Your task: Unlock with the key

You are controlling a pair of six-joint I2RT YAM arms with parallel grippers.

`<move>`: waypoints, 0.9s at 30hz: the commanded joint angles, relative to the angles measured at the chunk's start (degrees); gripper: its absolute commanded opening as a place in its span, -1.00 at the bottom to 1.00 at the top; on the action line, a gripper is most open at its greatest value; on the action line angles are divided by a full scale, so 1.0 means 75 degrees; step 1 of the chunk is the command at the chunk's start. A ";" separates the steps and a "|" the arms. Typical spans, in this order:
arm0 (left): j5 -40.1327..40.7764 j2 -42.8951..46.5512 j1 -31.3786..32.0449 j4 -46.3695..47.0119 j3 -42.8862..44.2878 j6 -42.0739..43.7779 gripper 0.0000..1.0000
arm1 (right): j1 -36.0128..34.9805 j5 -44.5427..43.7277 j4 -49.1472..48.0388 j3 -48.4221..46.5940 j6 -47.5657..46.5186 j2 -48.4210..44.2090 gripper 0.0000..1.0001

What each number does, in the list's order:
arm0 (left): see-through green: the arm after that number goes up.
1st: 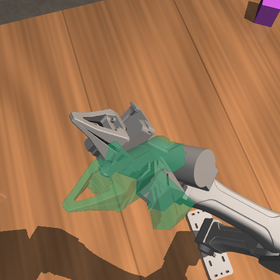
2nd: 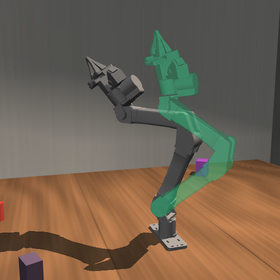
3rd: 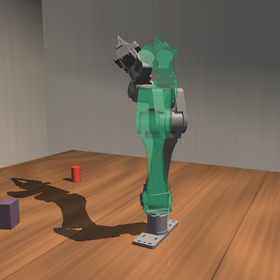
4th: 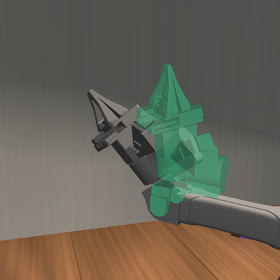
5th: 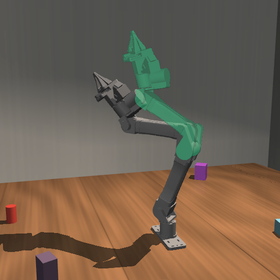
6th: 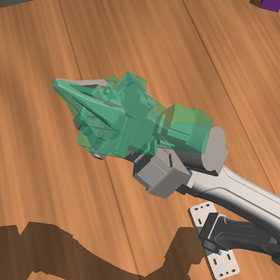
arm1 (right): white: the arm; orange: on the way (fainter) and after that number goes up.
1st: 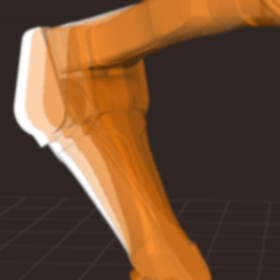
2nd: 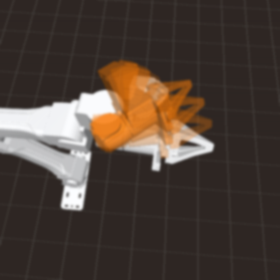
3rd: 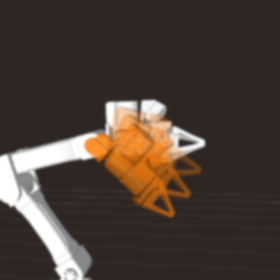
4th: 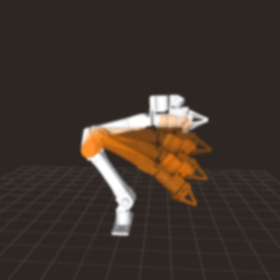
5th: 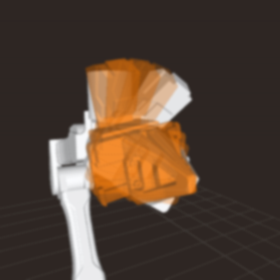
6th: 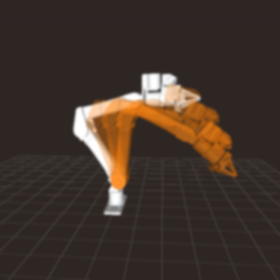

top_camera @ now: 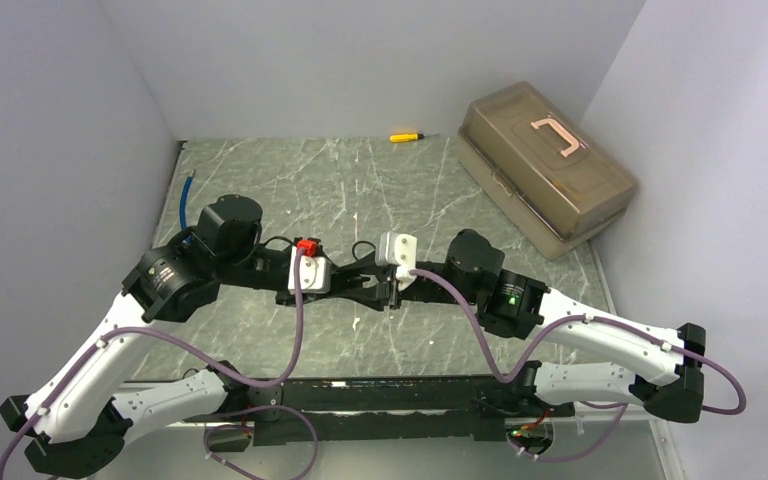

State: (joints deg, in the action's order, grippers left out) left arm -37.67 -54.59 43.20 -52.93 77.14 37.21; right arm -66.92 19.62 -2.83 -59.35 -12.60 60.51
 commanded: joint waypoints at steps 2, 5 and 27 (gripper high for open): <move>-0.0045 0.0065 0.0024 0.0450 0.0095 -0.0196 -0.46 | -0.0059 -0.0181 -0.1520 -0.0061 0.0286 -0.0216 -1.00; 0.0045 0.0046 0.0026 0.0485 0.0109 -0.0259 -0.81 | -0.0060 0.0030 -0.1404 -0.0146 0.0416 -0.0171 -1.00; 0.0342 0.0052 0.0002 0.0447 0.0379 -0.0644 -1.00 | -0.0055 0.0160 0.1456 -0.0767 -0.0203 -0.1793 -0.21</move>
State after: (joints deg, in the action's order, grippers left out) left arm -33.15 -54.39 43.40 -54.22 77.14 34.59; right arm -66.96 20.64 7.49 -64.27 -13.93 46.06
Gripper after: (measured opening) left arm 0.324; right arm 0.435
